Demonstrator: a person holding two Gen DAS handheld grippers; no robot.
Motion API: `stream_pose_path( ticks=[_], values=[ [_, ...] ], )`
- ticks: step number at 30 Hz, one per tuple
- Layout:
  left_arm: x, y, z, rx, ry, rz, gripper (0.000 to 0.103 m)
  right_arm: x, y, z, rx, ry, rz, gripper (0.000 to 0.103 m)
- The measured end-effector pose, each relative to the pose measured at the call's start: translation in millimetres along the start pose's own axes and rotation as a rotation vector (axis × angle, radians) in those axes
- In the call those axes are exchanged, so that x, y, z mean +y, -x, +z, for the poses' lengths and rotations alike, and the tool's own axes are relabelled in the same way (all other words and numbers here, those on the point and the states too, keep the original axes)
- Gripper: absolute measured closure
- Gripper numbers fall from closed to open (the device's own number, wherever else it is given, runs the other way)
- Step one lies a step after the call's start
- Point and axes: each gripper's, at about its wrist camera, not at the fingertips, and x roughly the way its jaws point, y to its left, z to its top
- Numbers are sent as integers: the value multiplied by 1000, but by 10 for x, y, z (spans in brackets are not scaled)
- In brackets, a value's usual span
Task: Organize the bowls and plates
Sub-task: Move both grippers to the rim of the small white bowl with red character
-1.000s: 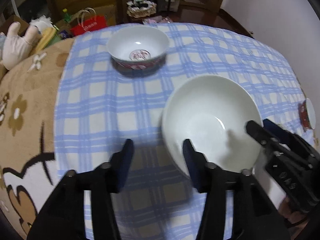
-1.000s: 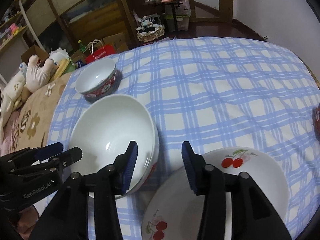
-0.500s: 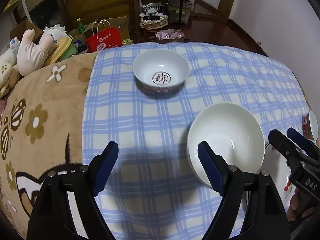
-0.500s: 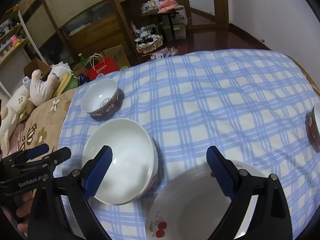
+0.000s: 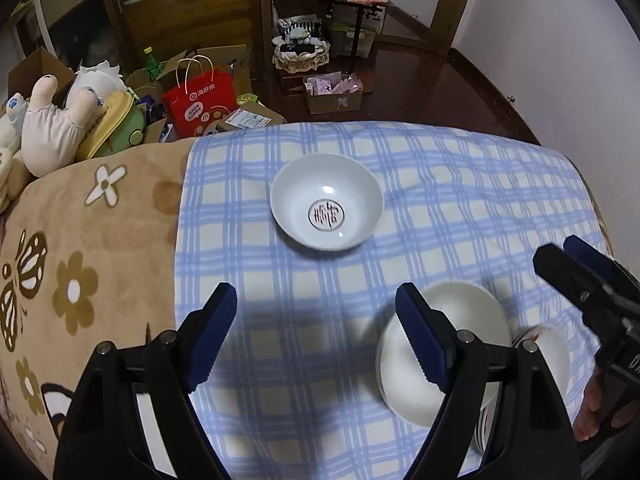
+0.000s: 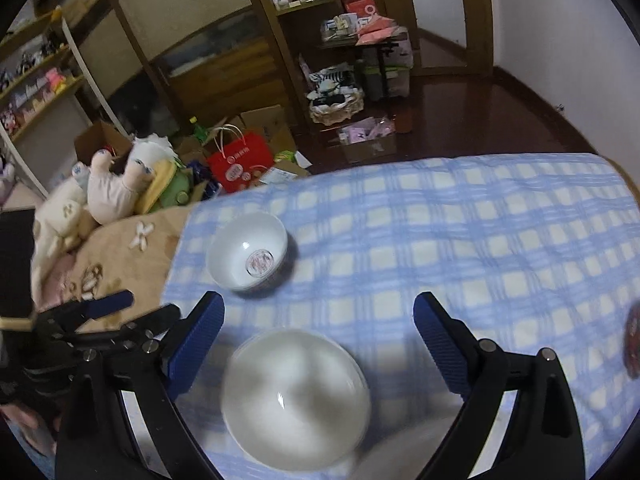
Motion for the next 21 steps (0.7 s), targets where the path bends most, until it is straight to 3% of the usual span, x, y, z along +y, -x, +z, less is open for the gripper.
stream_pose_path(
  ticks=[10,21],
  values=[
    [177,-200,402,16,12,55,22,268,-446,373,12,62,-52,3],
    [333,-672,628,24,11,87,22,436,-944,514,58,123,-117,4]
  ],
)
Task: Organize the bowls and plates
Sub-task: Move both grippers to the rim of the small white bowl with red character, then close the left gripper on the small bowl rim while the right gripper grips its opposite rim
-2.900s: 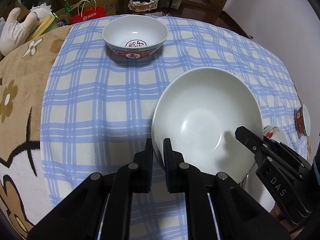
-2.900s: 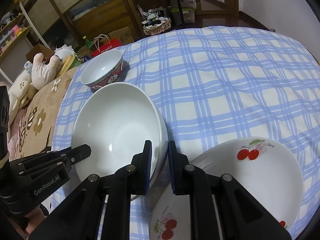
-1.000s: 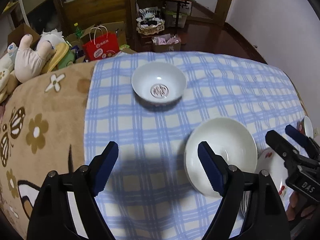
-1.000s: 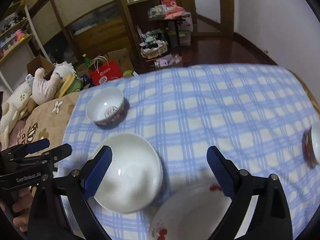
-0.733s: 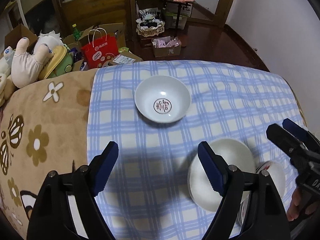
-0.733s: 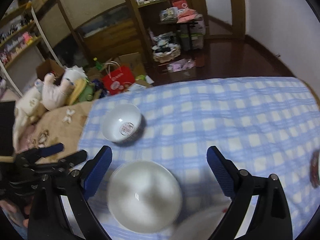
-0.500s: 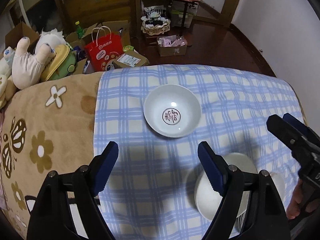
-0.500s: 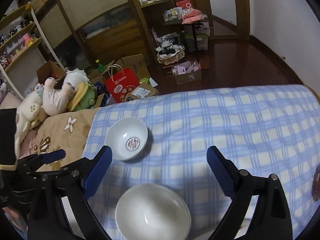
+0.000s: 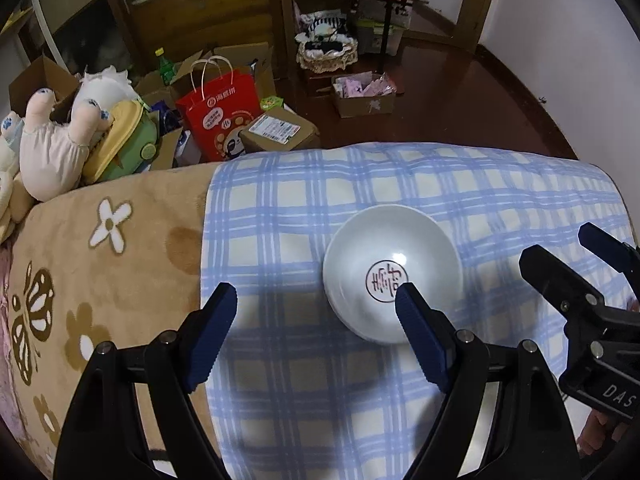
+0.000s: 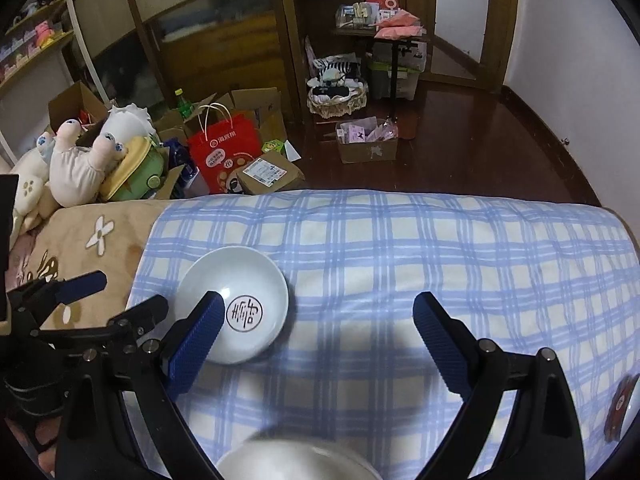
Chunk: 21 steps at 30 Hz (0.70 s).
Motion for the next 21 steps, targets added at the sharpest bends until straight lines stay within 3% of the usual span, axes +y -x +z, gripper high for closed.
stream_pose_path(
  ticks=[8,10,13,15,19,21],
  values=[
    [119,-416,-3,68,39,7,23,17,-419,-41,82,-35,22,4],
    [141,-532,-6,84,46,-1,23,22,-508,-59,100,-43,35,9],
    [143,-670,-8,109,50,-17,35,68,-646,-87,130,-47,48,14],
    [146,-736,-7,119,57,-24,41,90,-742,-102,155,-48,48,26],
    [123,-807,-6,117,51,-26,62,83,-914,-132,214,-69,65,38],
    [100,-830,-15,118,41,-37,69,80,-974,-149,236,-73,76,49]
  ],
)
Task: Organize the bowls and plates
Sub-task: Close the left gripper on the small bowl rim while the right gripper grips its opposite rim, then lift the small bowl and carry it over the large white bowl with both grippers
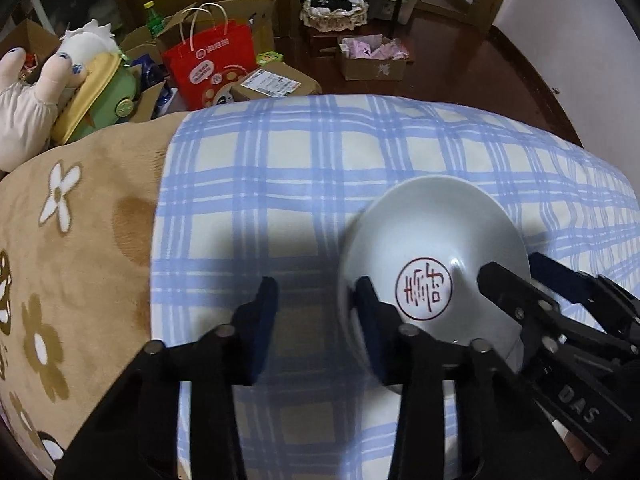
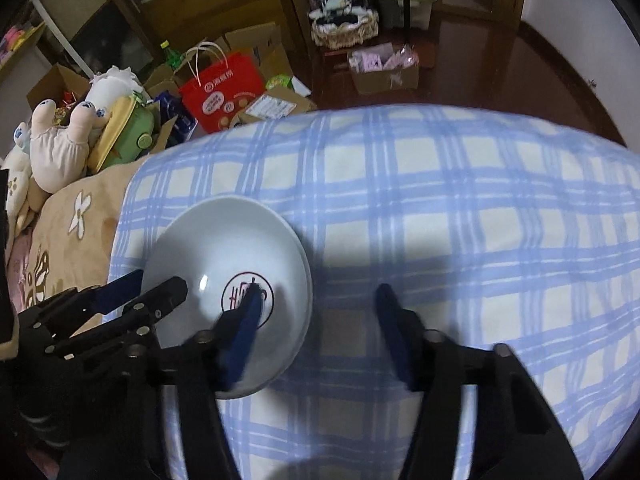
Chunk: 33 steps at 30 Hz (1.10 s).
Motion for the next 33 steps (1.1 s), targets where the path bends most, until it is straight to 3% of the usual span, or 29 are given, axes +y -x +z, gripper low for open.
stream_pose_path(
  ticks=[5,8,10,16,33],
  values=[
    [-31,-20,-25,-5,9,-61,92,-38,-104,-25,47,-36,47,79],
    [-93,44,-60,-19,-14,-77,94,-27,-86,-75,33,-63,51,95],
    [-134,80,-94,-24,-40,-55,94,12,-59,-127,12,-55,25,95],
    [-58,147,-174,-29,-7,-75,94,11,64,-218,-23,-71,65,96],
    [-372,907,-413,-101,-40,-90,94,-20,908,-450,-155,-28,23,95]
  ],
)
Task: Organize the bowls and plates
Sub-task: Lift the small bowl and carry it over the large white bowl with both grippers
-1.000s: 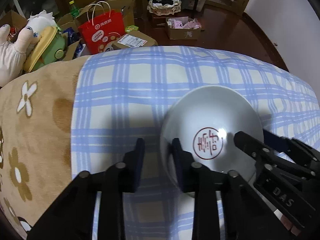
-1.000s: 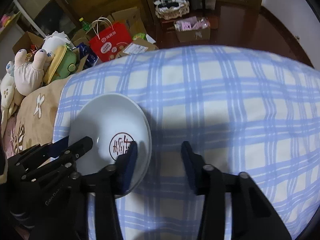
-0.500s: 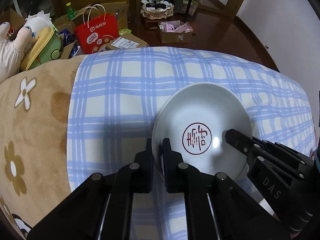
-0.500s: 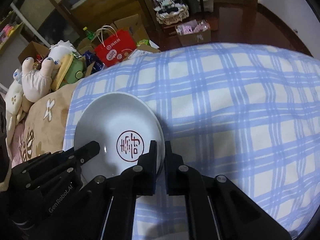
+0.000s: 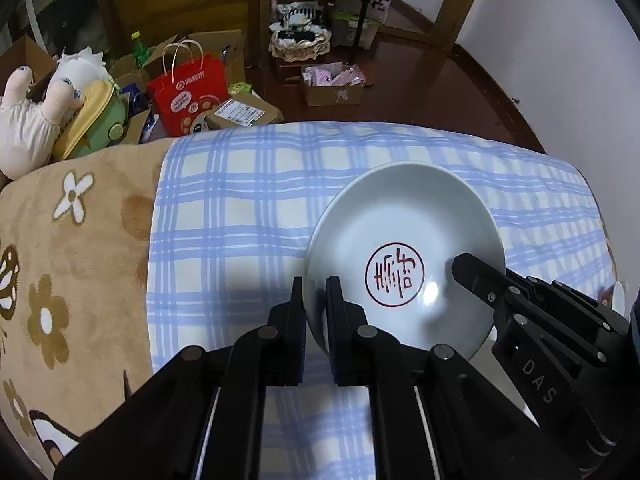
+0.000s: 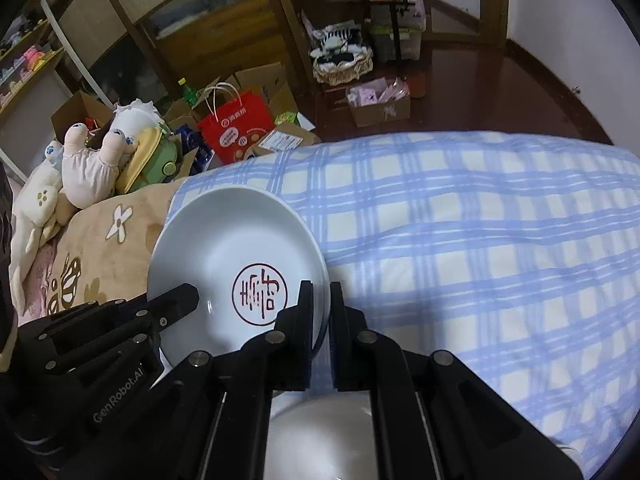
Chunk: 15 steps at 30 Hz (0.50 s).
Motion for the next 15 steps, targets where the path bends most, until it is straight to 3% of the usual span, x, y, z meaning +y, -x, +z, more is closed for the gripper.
stream_pose_path(
  ticks=[15],
  values=[
    [-490,591,-339,-40,-73,-19,93,-217,761,-312,-76,-2,-22,95]
  ],
)
